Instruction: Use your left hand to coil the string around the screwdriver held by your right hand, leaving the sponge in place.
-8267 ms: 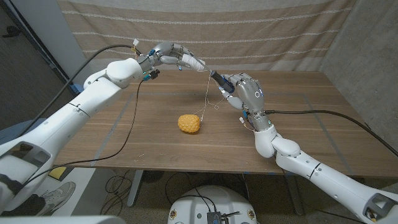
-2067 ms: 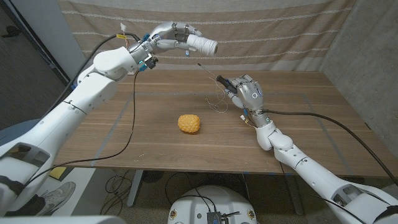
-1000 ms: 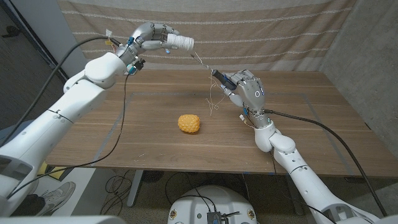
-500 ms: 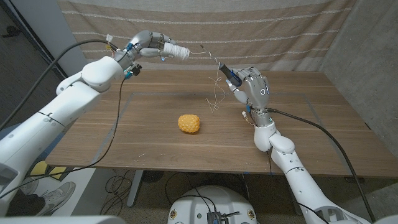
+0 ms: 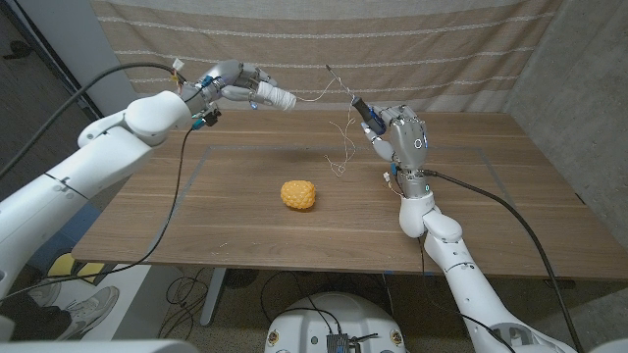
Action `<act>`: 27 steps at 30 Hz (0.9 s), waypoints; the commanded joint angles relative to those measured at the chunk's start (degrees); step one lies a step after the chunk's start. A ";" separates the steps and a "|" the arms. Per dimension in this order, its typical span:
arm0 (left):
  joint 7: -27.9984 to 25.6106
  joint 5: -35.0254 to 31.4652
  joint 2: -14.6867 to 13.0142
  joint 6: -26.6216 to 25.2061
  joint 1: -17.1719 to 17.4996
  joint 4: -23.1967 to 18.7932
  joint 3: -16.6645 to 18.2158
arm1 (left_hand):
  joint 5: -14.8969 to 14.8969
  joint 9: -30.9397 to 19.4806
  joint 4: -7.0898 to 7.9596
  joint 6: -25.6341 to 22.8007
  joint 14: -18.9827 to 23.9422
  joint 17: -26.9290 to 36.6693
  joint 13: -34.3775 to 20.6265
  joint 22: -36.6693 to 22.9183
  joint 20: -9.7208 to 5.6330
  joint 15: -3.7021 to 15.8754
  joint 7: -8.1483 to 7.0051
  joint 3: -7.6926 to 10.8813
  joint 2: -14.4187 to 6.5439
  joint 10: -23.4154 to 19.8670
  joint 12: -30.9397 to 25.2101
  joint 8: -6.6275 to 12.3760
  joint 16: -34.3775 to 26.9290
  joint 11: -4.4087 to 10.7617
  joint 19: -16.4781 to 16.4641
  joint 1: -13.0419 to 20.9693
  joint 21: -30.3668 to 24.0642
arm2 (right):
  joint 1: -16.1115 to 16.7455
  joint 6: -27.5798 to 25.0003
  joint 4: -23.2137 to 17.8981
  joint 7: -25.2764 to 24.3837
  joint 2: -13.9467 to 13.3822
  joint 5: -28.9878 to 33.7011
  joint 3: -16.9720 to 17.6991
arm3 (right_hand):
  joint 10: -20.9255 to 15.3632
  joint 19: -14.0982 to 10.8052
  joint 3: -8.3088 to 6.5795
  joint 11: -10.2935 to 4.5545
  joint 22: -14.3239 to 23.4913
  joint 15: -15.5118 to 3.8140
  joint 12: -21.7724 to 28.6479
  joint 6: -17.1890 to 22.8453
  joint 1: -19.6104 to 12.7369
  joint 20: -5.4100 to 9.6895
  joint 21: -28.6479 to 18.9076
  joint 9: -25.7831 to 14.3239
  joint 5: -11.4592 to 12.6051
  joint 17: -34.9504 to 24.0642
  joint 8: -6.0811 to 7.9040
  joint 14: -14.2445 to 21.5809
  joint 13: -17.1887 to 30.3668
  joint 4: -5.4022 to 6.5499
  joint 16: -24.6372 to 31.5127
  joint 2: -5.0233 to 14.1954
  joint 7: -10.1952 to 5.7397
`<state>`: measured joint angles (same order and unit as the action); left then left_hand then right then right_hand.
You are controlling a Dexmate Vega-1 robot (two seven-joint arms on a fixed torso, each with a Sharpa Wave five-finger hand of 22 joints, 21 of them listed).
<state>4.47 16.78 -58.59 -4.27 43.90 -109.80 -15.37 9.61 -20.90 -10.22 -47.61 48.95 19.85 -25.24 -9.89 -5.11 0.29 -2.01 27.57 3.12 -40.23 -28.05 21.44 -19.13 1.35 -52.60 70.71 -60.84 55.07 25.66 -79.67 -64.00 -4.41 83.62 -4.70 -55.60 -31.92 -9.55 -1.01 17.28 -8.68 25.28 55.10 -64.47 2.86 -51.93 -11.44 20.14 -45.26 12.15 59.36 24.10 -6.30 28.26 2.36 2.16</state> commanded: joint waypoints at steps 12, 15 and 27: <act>2.05 -5.41 -3.35 -6.19 -2.00 -2.26 -2.58 | 0.29 -0.23 0.90 -6.52 17.22 0.21 -14.59 -0.08 -6.17 12.51 6.27 0.59 -9.21 -5.88 0.34 -0.04 0.02 -0.43 2.28 9.07 -0.42 | -3.49 -22.52 -2.12 0.41 -17.22 -12.03 -19.65 | -5.99 0.52 0.50 -6.06 -0.40 -4.43 -0.20 10.83 -5.25 8.74 -0.54 -0.25 -0.24 -0.30 0.23 0.81 0.29 0.42 -0.43 5.43 -10.58; 2.57 -6.95 -3.92 -8.08 -2.74 -2.92 -3.53 | 0.28 -0.23 0.89 -6.50 17.26 0.18 -14.63 -0.09 -6.18 12.56 6.32 0.58 -9.21 -5.78 0.43 -0.10 0.05 -0.43 2.29 9.09 -0.47 | -4.32 -26.71 -3.64 3.09 -20.73 -15.33 -23.69 | -6.02 0.63 0.54 -6.05 -0.45 -4.44 -0.23 10.83 -5.26 8.76 -0.56 -0.24 -0.27 -0.32 0.23 0.81 0.31 0.42 -0.46 5.43 -10.61; 2.90 -13.08 -4.92 -15.11 -4.49 -4.84 -6.65 | 0.23 -0.40 0.88 -6.24 17.38 0.22 -14.68 -0.11 -6.19 12.57 6.34 0.57 -9.25 -5.69 0.70 -0.30 0.07 -0.48 2.33 9.15 -0.63 | -5.77 -36.78 -11.10 15.52 -29.48 -25.37 -32.12 | -6.08 1.22 0.71 -5.93 -0.77 -4.42 -0.54 10.90 -5.31 8.74 -0.70 -0.20 -0.45 -0.49 0.20 0.81 0.24 0.50 -0.70 5.58 -10.60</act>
<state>6.81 8.55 -62.56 -13.66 40.91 -113.19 -19.58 9.55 -20.94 -10.22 -47.61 48.95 19.78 -25.24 -9.89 -5.12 0.29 -2.00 27.57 3.14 -40.64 -27.17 21.17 -19.02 1.35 -52.62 70.73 -61.13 50.81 -1.94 -85.04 -57.47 -25.74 66.32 -28.79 -55.70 -31.00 -8.76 -1.15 16.48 -8.64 24.87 55.07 -64.49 2.96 -52.36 -11.48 19.89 -45.61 11.90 59.43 24.16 -6.15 27.72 2.34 2.13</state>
